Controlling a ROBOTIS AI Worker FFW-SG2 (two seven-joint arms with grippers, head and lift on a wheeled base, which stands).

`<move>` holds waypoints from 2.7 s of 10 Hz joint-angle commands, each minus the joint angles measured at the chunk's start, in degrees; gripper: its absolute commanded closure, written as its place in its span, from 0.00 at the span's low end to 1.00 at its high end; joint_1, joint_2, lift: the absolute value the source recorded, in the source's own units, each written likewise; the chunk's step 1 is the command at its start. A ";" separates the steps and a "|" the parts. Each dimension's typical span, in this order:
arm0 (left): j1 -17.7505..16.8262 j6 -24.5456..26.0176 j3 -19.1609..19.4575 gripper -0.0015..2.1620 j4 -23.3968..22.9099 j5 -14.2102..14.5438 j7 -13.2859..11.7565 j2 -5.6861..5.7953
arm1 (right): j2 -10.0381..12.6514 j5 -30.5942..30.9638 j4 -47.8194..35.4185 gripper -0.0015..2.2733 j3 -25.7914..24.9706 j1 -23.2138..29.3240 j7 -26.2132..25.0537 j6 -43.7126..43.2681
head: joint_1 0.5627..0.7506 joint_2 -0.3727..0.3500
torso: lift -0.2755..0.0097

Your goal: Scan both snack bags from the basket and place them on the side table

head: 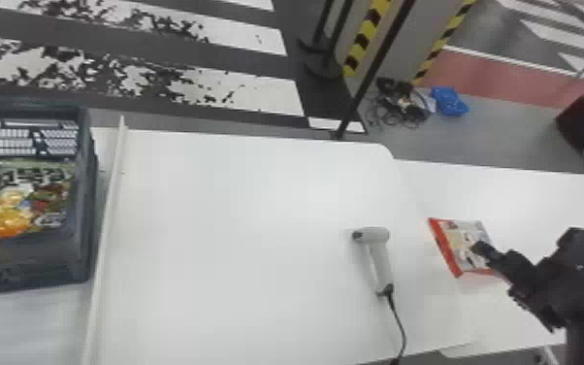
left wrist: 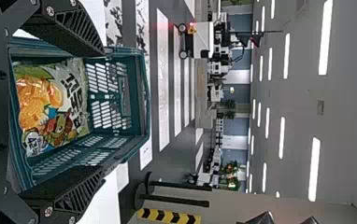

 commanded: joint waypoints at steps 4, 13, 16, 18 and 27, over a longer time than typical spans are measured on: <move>0.26 0.00 0.18 0.07 -1.08 0.27 0.00 -0.09 | 11.69 -2.04 -29.68 0.02 3.24 12.92 1.62 -3.94 | 0.70 0.03 | 0.70; 0.88 -0.70 0.79 0.07 -1.17 0.53 0.00 -0.88 | 21.80 15.36 -48.84 0.01 40.85 33.75 -3.30 -35.40 | 0.70 0.40 | 0.70; 0.97 -0.88 0.79 0.07 -1.08 0.53 -0.26 -1.41 | 21.88 21.07 -43.13 0.01 50.70 35.86 -8.84 -50.17 | 0.70 0.56 | 0.70; 1.05 -0.70 0.79 0.07 -1.08 0.53 -0.53 -1.85 | 21.88 23.18 -39.61 0.01 53.69 36.56 -10.69 -57.02 | 0.70 0.64 | 0.70; -9.58 26.19 10.02 0.06 -10.04 2.20 -10.28 4.13 | 21.36 22.83 -38.91 0.01 54.04 38.15 -10.77 -58.08 | 0.70 0.72 | 0.70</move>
